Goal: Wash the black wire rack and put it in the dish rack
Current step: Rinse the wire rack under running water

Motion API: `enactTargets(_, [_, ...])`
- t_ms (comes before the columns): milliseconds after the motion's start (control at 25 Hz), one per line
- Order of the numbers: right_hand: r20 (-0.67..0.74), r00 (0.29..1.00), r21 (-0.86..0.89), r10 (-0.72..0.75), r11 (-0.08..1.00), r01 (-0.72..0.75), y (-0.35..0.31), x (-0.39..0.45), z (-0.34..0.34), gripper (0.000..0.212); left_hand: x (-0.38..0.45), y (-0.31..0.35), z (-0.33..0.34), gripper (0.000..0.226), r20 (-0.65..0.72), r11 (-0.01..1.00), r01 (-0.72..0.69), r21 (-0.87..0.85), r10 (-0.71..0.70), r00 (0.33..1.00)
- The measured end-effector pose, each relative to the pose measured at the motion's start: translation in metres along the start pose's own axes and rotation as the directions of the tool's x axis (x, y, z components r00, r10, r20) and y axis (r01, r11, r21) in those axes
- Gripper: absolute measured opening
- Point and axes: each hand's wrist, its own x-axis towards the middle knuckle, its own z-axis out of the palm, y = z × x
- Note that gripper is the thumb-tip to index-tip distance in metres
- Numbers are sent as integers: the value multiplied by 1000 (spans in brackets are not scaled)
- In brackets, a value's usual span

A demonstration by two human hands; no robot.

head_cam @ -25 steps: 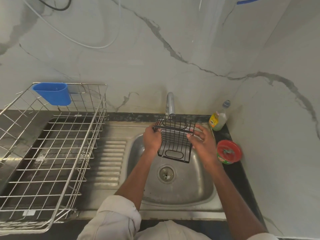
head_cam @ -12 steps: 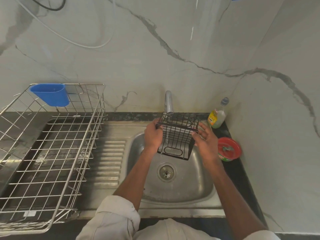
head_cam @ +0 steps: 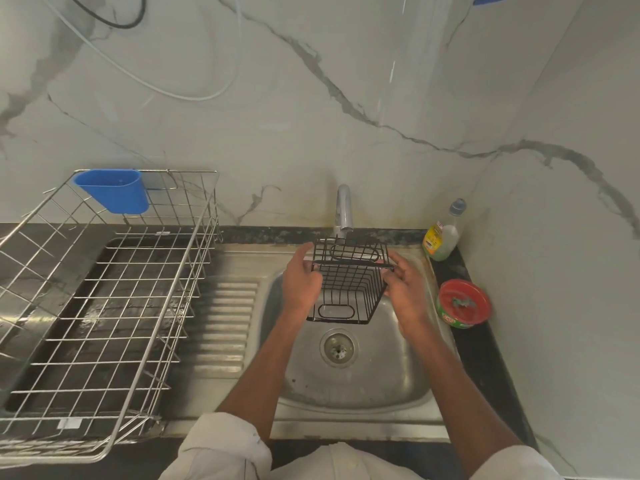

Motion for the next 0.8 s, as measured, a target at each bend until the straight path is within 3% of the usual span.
enactTargets(240, [73, 997, -20, -10, 1000, 12, 2, 12, 21, 52, -5, -3, -19, 83, -36, 999, 31, 43, -30, 999])
enactTargets(600, [266, 964, -91, -9, 995, 34, -14, 33, 52, 45, -33, 8, -43, 68, -162, 998, 62, 17, -59, 985])
enactTargets(800, [351, 936, -79, -2, 996, 32, -6, 39, 59, 46, -57, -5, -41, 66, -251, 995, 56, 86, -33, 967])
